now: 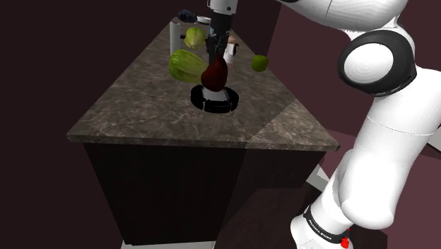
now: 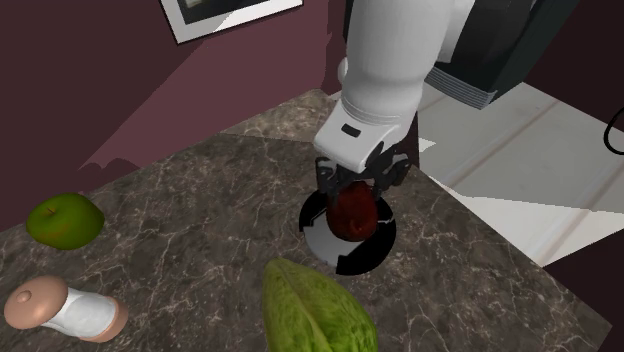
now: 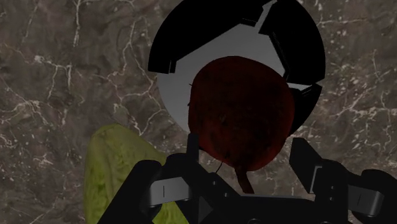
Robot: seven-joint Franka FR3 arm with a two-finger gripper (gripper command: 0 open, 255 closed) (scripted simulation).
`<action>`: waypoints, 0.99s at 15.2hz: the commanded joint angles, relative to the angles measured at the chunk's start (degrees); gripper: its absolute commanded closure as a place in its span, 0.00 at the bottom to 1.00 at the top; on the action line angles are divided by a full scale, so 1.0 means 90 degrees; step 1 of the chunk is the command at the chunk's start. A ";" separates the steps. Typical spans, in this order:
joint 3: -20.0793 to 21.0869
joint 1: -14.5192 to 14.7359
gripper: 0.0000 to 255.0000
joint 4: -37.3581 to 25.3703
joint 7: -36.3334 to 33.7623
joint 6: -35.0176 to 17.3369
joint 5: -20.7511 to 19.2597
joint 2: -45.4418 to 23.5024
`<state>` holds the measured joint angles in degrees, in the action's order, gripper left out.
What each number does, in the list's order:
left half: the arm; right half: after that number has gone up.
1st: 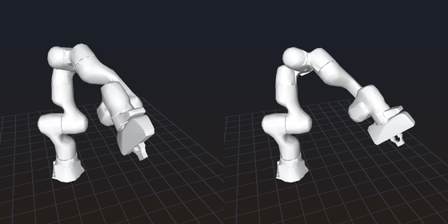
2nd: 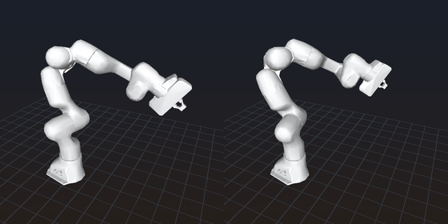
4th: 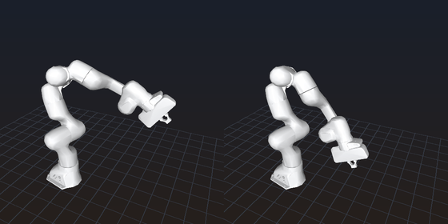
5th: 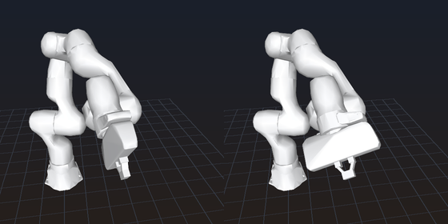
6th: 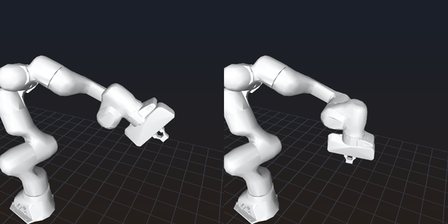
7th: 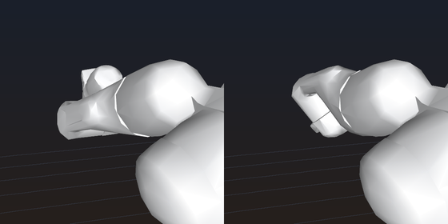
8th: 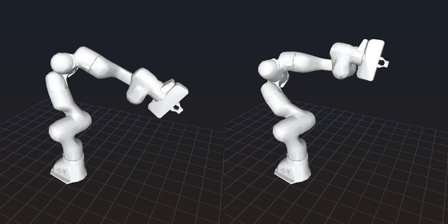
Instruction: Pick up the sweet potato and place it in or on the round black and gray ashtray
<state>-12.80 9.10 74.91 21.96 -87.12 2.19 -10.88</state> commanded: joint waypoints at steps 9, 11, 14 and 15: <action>0.0007 0.0023 0.00 0.0343 -0.0015 -0.0247 -0.0025 0.0109; 0.0007 0.0023 0.00 0.0342 -0.0015 -0.0246 -0.0025 0.0109; 0.0007 0.0022 0.00 0.0341 -0.0015 -0.0246 -0.0025 0.0109; 0.0002 0.0006 0.00 0.0009 -0.0006 0.0005 -0.0005 0.0026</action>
<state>-12.82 9.15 76.65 22.00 -88.38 2.06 -10.29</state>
